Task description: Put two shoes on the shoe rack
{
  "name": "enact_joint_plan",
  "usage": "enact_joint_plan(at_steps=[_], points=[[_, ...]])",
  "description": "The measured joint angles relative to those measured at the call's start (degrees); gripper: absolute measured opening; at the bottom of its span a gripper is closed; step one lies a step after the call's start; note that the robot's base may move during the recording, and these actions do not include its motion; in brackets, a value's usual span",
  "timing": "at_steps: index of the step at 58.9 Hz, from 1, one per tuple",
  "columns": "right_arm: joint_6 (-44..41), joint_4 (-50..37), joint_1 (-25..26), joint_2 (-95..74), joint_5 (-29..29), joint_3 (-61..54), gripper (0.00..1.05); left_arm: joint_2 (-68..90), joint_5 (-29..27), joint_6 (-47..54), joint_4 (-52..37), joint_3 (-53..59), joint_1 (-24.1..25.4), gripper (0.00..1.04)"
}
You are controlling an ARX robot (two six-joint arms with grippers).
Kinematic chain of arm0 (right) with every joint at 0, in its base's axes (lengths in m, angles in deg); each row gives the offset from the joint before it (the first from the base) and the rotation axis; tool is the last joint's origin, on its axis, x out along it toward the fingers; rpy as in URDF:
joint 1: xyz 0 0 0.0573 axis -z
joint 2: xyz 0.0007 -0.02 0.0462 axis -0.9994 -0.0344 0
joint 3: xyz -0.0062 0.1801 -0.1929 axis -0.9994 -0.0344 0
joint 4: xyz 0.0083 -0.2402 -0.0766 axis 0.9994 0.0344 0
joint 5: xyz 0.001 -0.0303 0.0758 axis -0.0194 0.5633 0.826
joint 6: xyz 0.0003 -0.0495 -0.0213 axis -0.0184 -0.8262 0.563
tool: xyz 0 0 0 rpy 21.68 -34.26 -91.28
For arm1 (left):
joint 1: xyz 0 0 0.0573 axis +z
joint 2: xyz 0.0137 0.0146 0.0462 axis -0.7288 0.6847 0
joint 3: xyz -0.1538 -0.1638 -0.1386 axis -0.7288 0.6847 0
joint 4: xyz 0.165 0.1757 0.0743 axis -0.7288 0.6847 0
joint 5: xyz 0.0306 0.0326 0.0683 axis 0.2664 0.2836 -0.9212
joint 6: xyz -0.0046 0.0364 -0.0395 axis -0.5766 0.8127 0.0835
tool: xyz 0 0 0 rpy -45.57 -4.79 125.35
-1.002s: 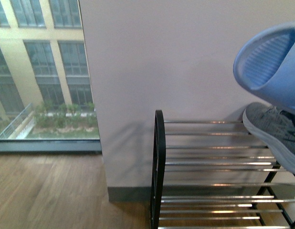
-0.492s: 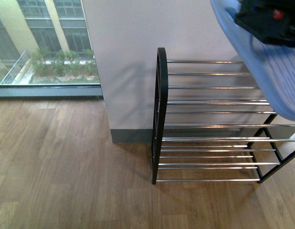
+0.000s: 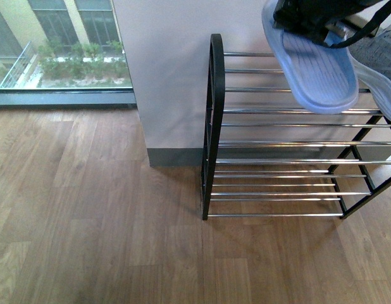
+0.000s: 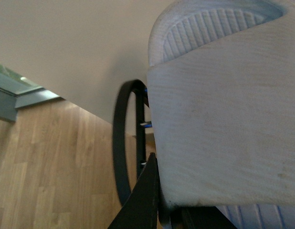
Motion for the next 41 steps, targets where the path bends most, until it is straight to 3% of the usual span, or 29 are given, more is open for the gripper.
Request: enact_joint_plan(at_steps=[12, 41], points=[[4.52, 3.76, 1.86, -4.24, -1.18, 4.63, 0.02, 0.0, 0.0, 0.0, 0.0, 0.0, 0.0, 0.02], [0.57, 4.61, 7.13, -14.05, -2.38, 14.62, 0.02, 0.0, 0.0, 0.0, 0.0, 0.0, 0.0, 0.02]])
